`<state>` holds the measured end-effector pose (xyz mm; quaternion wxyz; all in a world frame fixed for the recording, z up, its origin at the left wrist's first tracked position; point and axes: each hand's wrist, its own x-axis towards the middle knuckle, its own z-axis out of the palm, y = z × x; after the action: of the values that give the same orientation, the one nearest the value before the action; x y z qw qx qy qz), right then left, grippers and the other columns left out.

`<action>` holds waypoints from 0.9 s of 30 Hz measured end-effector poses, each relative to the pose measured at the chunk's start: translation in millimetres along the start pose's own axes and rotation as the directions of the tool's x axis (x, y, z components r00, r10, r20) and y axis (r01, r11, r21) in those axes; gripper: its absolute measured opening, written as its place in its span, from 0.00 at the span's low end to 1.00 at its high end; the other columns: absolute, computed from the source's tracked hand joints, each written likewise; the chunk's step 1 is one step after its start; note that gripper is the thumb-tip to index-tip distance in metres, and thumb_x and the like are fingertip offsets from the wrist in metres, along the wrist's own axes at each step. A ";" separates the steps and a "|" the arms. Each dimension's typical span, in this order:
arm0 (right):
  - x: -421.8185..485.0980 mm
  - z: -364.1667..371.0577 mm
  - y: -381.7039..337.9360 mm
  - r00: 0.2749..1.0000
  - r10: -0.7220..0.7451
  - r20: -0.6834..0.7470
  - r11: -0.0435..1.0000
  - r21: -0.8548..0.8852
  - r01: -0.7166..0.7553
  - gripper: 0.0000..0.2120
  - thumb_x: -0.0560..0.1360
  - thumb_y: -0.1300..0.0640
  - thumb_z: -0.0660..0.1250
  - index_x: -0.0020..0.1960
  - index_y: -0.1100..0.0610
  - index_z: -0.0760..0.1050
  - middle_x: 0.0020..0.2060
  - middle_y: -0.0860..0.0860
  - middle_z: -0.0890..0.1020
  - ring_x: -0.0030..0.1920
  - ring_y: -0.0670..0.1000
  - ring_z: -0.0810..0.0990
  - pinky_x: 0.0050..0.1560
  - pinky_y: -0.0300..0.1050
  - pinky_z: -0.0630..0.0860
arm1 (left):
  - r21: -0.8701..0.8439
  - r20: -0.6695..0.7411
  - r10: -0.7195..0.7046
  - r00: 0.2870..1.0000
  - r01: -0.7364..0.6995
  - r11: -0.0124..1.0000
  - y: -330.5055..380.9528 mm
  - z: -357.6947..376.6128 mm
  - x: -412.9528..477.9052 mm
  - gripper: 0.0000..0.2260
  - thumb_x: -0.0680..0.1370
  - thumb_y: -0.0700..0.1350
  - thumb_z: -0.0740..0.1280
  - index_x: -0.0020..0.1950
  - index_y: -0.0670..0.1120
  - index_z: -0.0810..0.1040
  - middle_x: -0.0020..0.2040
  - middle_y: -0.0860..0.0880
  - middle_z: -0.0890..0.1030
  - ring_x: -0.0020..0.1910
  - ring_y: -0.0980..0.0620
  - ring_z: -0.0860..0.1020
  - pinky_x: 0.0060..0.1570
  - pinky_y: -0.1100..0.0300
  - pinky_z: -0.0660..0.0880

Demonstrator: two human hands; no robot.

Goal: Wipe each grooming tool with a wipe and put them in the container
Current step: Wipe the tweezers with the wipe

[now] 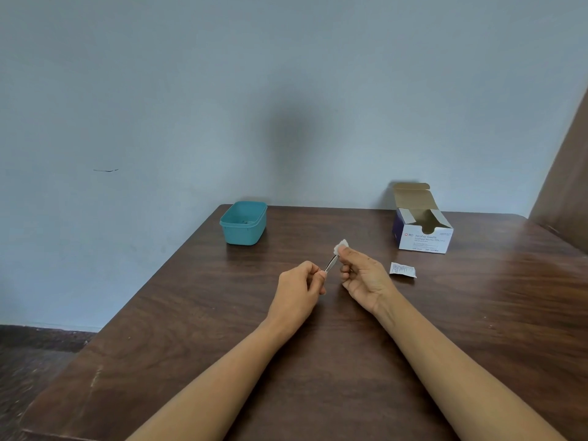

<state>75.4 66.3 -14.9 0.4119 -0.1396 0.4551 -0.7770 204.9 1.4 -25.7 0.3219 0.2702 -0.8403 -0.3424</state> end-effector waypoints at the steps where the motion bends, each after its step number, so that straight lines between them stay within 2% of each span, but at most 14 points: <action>1: -0.1 1.1 -0.5 1.000 -0.002 -0.016 1.000 -0.006 0.002 0.10 0.70 0.62 0.72 0.49 0.63 0.80 0.30 0.48 0.80 0.30 0.43 0.68 0.29 0.34 0.66 | 0.000 0.003 0.012 1.000 -0.012 1.000 -0.1 0.7 -0.1 0.07 0.81 0.46 0.63 0.47 0.48 0.79 0.37 0.53 0.82 0.34 0.63 0.76 0.36 0.75 0.70; 4: 0.8 2.5 -2.4 0.999 0.005 -0.049 1.000 0.001 -0.005 0.09 0.69 0.60 0.74 0.48 0.61 0.79 0.27 0.46 0.78 0.29 0.44 0.67 0.29 0.36 0.64 | 0.000 0.005 0.043 0.999 -0.043 0.999 0.1 2.7 -0.7 0.09 0.81 0.45 0.62 0.47 0.47 0.81 0.37 0.53 0.81 0.34 0.64 0.76 0.37 0.74 0.69; 8: 3.1 0.4 -2.3 0.998 0.012 -0.068 0.999 0.049 -0.008 0.04 0.71 0.58 0.73 0.43 0.58 0.82 0.28 0.47 0.75 0.28 0.44 0.66 0.31 0.36 0.63 | 0.013 0.016 0.078 0.997 -0.079 0.997 0.8 4.3 -0.9 0.08 0.80 0.45 0.63 0.48 0.47 0.82 0.38 0.54 0.81 0.36 0.63 0.76 0.38 0.75 0.69; 13: 5.5 -0.5 -1.2 0.998 -0.003 -0.069 0.997 0.075 0.008 0.05 0.73 0.57 0.69 0.42 0.59 0.81 0.29 0.48 0.74 0.27 0.44 0.68 0.26 0.35 0.65 | 0.039 0.043 0.082 0.996 -0.084 0.996 0.7 5.7 -1.6 0.10 0.80 0.48 0.63 0.44 0.47 0.82 0.34 0.54 0.81 0.32 0.61 0.75 0.35 0.73 0.68; 17: 5.3 -1.1 -1.2 0.998 0.007 -0.061 0.997 0.079 -0.002 0.06 0.74 0.58 0.68 0.44 0.61 0.80 0.28 0.48 0.74 0.28 0.43 0.68 0.26 0.34 0.65 | 0.050 0.063 0.059 0.996 -0.062 0.997 0.4 4.3 -2.1 0.13 0.81 0.49 0.62 0.41 0.49 0.82 0.30 0.55 0.79 0.32 0.63 0.76 0.35 0.74 0.68; 21: 3.7 -1.1 -2.0 0.998 0.008 -0.058 0.997 0.079 -0.004 0.01 0.72 0.61 0.71 0.43 0.59 0.79 0.27 0.48 0.76 0.30 0.43 0.67 0.32 0.36 0.62 | 0.055 0.065 0.052 0.997 -0.056 0.997 0.3 3.8 -2.3 0.11 0.80 0.49 0.62 0.41 0.50 0.81 0.31 0.55 0.79 0.32 0.63 0.76 0.35 0.73 0.69; 27: 5.2 -0.7 -0.2 0.997 0.006 -0.083 0.997 0.078 0.001 0.02 0.70 0.63 0.72 0.40 0.59 0.80 0.29 0.47 0.76 0.29 0.43 0.66 0.28 0.34 0.64 | 0.047 0.076 0.059 0.995 -0.063 0.997 0.7 3.1 -2.4 0.11 0.81 0.48 0.62 0.43 0.49 0.81 0.31 0.56 0.78 0.33 0.67 0.76 0.36 0.75 0.68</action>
<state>71.7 62.8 -15.9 0.3989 -0.0904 0.4412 -0.7988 204.0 4.7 -27.8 0.2940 0.2393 -0.8677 -0.3216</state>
